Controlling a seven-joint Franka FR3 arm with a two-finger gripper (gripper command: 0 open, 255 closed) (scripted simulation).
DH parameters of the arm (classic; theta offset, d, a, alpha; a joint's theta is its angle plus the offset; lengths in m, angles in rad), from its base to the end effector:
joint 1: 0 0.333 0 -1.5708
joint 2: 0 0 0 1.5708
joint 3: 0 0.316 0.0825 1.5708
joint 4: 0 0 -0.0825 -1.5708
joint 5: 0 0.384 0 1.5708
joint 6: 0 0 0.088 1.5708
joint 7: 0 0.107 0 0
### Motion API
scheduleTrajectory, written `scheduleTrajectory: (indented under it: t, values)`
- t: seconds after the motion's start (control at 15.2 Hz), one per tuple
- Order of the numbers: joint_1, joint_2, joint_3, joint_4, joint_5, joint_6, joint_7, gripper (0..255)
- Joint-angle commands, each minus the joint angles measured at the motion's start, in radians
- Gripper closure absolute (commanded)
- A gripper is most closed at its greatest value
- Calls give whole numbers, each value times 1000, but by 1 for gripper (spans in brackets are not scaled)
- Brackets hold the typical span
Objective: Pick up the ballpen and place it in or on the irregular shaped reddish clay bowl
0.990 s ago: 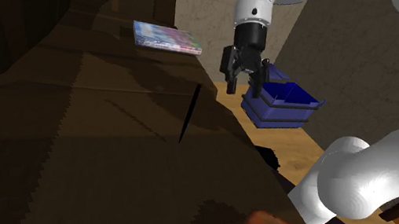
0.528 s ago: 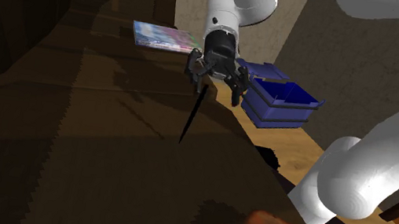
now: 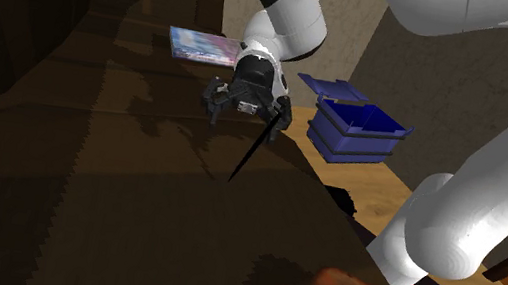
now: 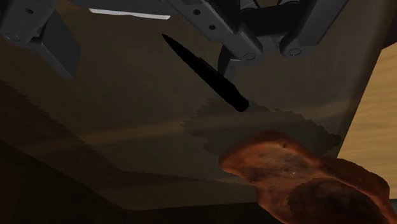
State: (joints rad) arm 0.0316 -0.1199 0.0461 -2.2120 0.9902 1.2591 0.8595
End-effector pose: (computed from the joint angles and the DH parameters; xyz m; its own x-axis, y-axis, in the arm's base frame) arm 0.4175 0.1411 0.4496 0.1877 -0.2396 -0.9526 -0.7884 -0.6151 -0.0006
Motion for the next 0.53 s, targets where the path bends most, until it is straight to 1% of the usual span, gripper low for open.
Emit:
scheduleTrajectory:
  t: [0.0, 0.13, 0.46]
  values:
    - [8, -13, 10, -23, 14, 17, 3, 0]
    - [20, -29, 24, -51, 30, 41, 3, 0]
    - [20, -29, 24, -51, 30, 41, 3, 0]
